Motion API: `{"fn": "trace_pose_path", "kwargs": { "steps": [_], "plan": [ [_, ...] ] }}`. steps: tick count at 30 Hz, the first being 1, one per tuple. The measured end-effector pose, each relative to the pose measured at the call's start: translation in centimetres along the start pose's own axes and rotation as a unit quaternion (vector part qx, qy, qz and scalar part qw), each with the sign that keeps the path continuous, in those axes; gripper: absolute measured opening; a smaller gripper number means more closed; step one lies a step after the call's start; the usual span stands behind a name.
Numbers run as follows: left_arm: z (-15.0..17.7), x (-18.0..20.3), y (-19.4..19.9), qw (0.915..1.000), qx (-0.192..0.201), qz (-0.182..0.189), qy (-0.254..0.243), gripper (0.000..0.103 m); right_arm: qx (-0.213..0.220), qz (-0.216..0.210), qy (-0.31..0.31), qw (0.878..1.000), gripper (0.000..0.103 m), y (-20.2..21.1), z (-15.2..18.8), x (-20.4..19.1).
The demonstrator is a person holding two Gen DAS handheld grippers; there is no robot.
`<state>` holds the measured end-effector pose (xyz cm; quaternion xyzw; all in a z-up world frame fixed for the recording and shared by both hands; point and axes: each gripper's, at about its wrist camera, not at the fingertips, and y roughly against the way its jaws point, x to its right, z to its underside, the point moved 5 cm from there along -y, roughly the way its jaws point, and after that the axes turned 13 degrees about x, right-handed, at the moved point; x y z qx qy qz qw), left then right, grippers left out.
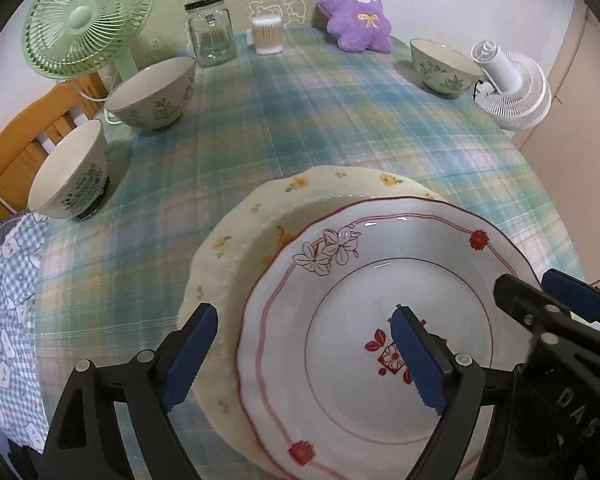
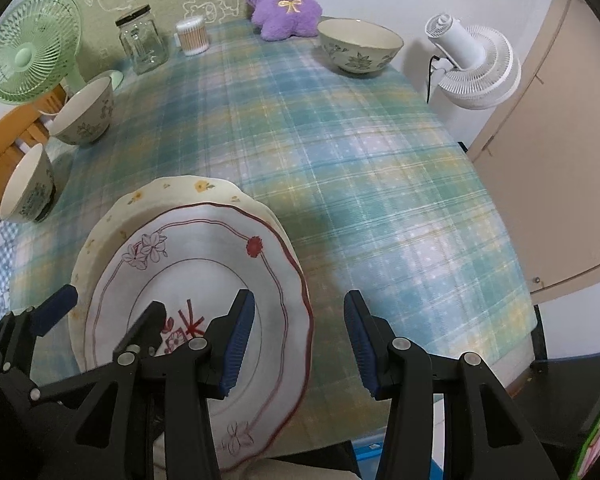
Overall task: Organize plates and bowls
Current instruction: 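Carry the red-rimmed plate over the yellow-flower plates and lower it onto them, then open both grippers and pull them back from the stacked plates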
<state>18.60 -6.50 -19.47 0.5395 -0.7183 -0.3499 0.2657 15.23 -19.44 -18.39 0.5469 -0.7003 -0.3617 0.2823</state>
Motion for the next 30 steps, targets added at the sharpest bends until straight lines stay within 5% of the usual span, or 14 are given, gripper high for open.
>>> {"fn": "trace_pose_path", "kwargs": {
  "steps": [2,27,30],
  "plan": [
    [0.1,-0.2,0.3,1.0,0.0,0.0,-0.001,0.09,-0.007,0.003,0.014,1.0,0.022,0.0,0.2,-0.3],
    [1.3,-2.6,0.9,0.9993,0.001,-0.018,0.033,0.09,-0.011,-0.004,0.013,1.0,0.027,-2.2,0.4,-2.0],
    [1.1,-2.7,1.2,0.9994,0.005,-0.012,0.034,0.09,-0.011,-0.007,0.007,1.0,0.035,-1.9,0.3,-1.7]
  ]
}}
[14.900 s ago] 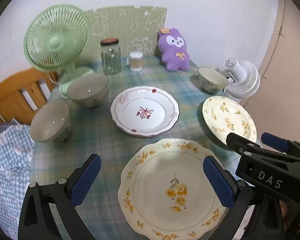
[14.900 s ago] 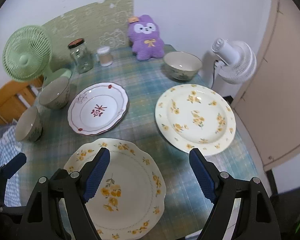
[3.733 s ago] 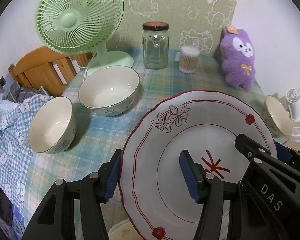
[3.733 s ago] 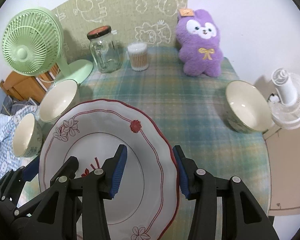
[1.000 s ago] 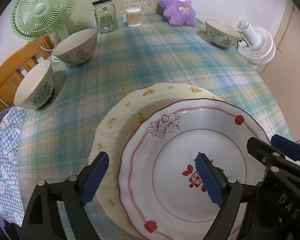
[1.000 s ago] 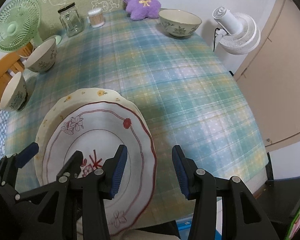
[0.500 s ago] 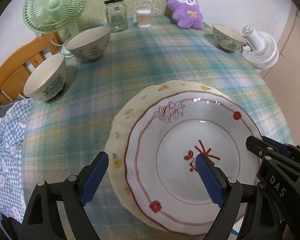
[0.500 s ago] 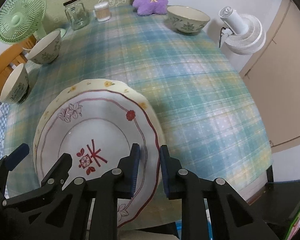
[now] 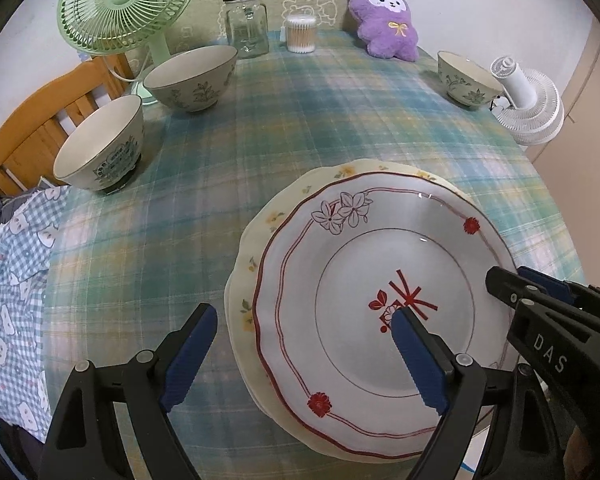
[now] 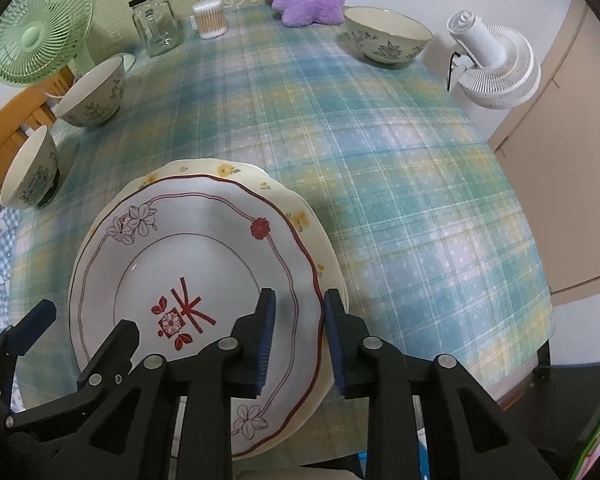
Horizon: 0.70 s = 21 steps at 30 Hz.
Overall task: Organize plates and bowls
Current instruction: 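Open both grippers and pull them back from the stacked plates, then move both grippers to the rim of the dark glass plate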
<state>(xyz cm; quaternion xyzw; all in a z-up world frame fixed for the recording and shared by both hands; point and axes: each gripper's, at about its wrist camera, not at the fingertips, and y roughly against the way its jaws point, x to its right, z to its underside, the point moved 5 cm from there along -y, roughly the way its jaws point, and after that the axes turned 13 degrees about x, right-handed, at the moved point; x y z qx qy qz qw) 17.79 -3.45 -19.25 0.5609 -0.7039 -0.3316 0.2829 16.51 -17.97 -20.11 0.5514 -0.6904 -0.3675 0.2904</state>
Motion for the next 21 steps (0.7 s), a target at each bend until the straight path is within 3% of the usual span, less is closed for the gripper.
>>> {"fn": "trace_pose_path", "kwargs": {
  "steps": [2,3,10,14,21],
  "plan": [
    [-0.1,-0.1,0.3,1.0,0.006,0.006,0.001,0.09,0.013,0.008,0.001,1.0,0.064,0.5,-0.3,0.2],
    [-0.2,-0.2,0.5,0.9999,0.008,0.009,0.003,0.09,0.024,0.007,-0.001,1.0,0.069,0.9,-0.5,0.1],
    [-1.4,-1.4,2.3,0.9995,0.028,-0.002,0.015,0.091,0.06,-0.022,0.007,0.998,0.071,3.0,-2.6,-1.6],
    [-2.8,-2.3,3.6,0.9978,0.051,-0.018,0.037,0.093,0.081,-0.041,0.028,0.995,0.081,4.2,-3.9,-2.7],
    [-4.9,-3.8,5.3,0.9934,0.077,-0.037,0.076,0.093,0.099,-0.076,0.047,0.991,0.081,5.9,-6.6,-5.0]
  ]
}}
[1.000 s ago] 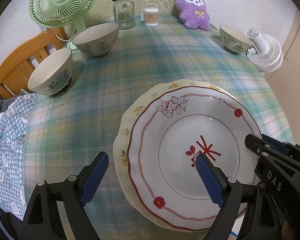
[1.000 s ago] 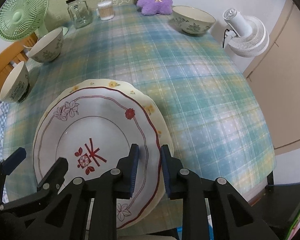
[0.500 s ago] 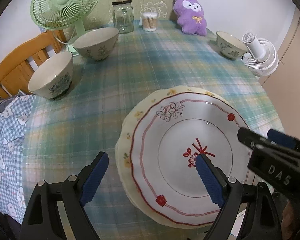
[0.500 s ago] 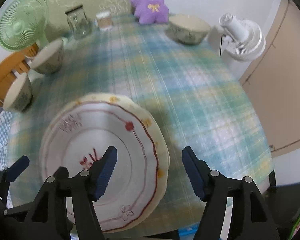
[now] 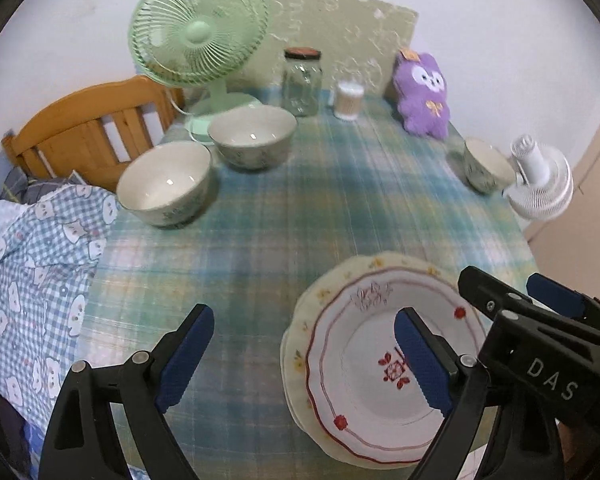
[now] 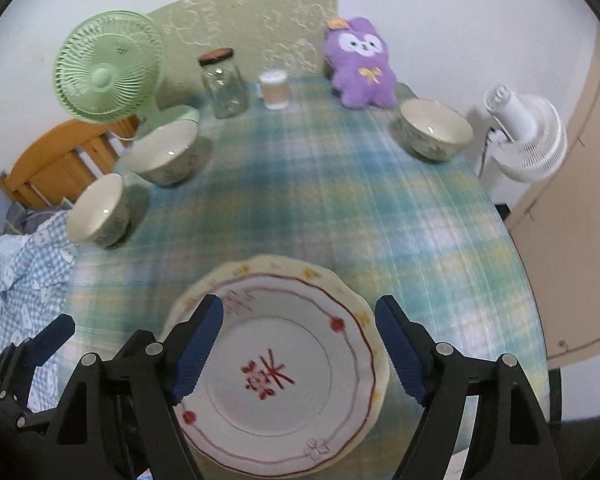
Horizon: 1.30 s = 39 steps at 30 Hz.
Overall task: Organize plates and bowls
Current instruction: 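Move both grippers to the rim of the dark glass plate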
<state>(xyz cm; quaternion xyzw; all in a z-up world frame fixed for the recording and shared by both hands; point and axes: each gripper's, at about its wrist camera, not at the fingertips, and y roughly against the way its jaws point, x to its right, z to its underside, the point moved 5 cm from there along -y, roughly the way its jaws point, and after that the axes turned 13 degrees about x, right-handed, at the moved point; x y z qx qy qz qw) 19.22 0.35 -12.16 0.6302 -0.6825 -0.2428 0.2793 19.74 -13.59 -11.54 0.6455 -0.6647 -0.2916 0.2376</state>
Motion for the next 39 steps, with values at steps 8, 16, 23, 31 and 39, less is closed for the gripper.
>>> {"fn": "trace_pose_path", "kwargs": {
  "steps": [8,16,23,31,39],
  "plan": [
    [-2.4,-2.8,0.8,0.9989,0.035,-0.03,0.011,0.093,0.024,-0.015,0.019,0.999,0.081,0.3,-2.5,-3.5],
    [-4.5,-7.4,-0.4,0.9989,0.032,-0.035,0.005,0.09,0.031,-0.006,0.008,0.999,0.081,-0.8,-4.2,-8.5],
    [-6.2,-11.6,-2.4,0.9991,0.034,-0.026,-0.002,0.087,0.036,0.018,-0.001,0.999,0.081,-2.9,-5.7,-12.9],
    [-8.1,-16.2,-6.0,0.9983,0.038,-0.039,-0.018,0.08,0.037,0.025,-0.011,0.999,0.08,-6.2,-6.5,-17.3],
    [-8.4,-18.7,-9.5,0.9992,0.028,-0.021,-0.019,0.073,0.022,0.029,-0.003,0.999,0.074,-10.1,-6.7,-20.1]
  ]
}}
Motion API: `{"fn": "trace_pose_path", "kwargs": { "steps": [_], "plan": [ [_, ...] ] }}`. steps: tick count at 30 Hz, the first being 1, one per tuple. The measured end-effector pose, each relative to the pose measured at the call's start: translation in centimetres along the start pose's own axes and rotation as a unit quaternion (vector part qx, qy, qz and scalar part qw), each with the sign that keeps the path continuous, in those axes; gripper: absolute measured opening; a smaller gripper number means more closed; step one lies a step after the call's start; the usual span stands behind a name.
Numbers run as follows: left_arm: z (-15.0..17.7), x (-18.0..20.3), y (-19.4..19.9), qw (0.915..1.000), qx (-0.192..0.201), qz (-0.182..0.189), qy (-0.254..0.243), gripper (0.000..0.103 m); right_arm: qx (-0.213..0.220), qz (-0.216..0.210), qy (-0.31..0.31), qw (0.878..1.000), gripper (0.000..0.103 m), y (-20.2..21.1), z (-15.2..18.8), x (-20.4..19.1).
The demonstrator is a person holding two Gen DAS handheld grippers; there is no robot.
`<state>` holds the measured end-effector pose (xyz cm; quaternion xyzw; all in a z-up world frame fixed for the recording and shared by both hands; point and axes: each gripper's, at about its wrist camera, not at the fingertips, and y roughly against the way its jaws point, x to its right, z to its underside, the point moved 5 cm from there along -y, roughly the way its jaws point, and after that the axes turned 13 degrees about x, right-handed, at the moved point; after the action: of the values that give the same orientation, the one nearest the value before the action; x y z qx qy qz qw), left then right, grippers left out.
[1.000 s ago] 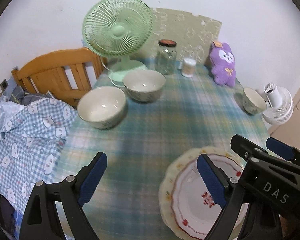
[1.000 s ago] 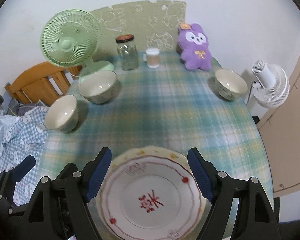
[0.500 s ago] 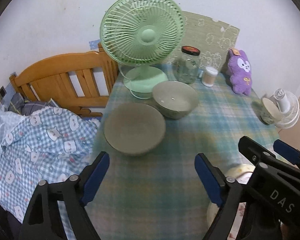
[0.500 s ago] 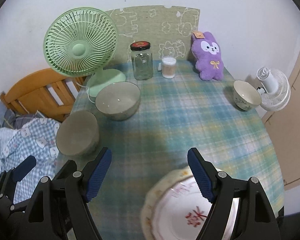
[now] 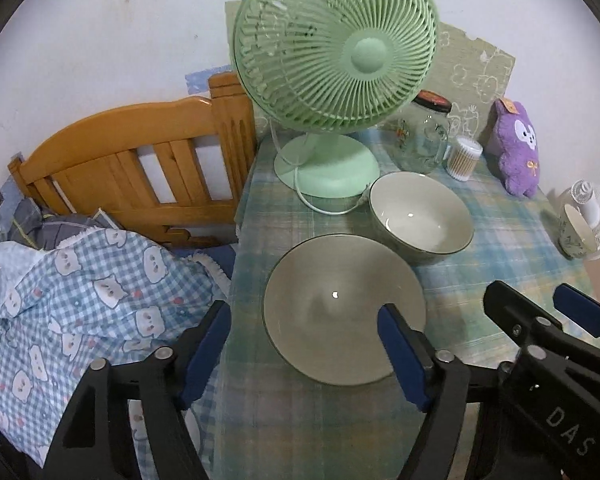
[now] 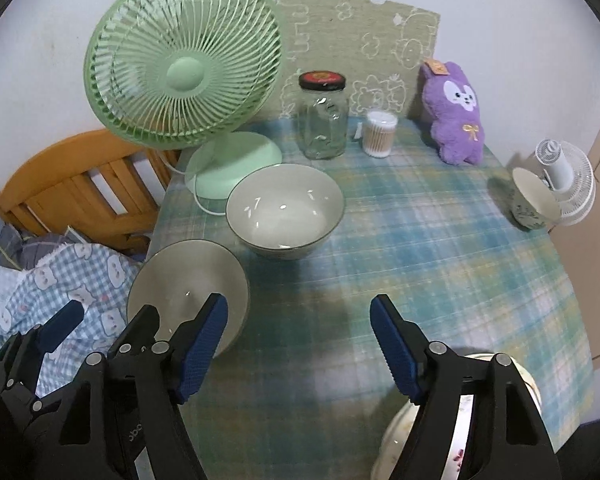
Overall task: Organize plates and bowls
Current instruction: 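Move both grippers to the rim of the dark glass plate, then grasp the dark glass plate's rim with both grippers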
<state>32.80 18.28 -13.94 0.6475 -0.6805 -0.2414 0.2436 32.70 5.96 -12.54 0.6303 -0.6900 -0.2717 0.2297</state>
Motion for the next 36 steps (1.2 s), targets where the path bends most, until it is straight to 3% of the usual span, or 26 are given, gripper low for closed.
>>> {"fn": "trace_pose_path", "kwargs": {
  "steps": [5,8,10,16,21,26,36],
  "plan": [
    [0.3,-0.3,-2.1,0.9998,-0.014,0.008,-0.009,0.066,-0.02,0.002,-0.002,1.0,0.07,-2.5,0.6,-1.1],
    [0.8,-0.7,-3.6,0.9995,-0.031,0.008,-0.005,0.056,-0.032,0.002,-0.001,0.999,0.064,-4.0,1.1,-1.8],
    [1.1,-1.0,-4.5,0.9991,-0.042,0.004,-0.002,0.045,-0.039,0.002,0.002,0.999,0.056,-4.9,1.3,-2.3],
    [1.6,-1.3,-6.1,0.9985,-0.054,0.009,-0.001,0.037,-0.06,0.0,-0.009,0.998,0.05,-7.0,1.8,-2.6],
    [1.9,-1.4,-6.9,0.9981,-0.06,0.012,0.002,0.031,-0.078,-0.006,-0.015,0.997,0.035,-8.3,2.3,-2.7],
    [2.0,-1.6,-7.3,0.9982,-0.059,0.001,-0.008,0.02,-0.075,-0.022,0.009,0.997,0.012,-8.6,2.4,-4.1],
    [2.2,-1.4,-6.4,0.9978,-0.066,0.006,-0.002,0.017,-0.073,-0.014,0.016,0.997,0.012,-7.1,2.3,-3.6]
  ]
}}
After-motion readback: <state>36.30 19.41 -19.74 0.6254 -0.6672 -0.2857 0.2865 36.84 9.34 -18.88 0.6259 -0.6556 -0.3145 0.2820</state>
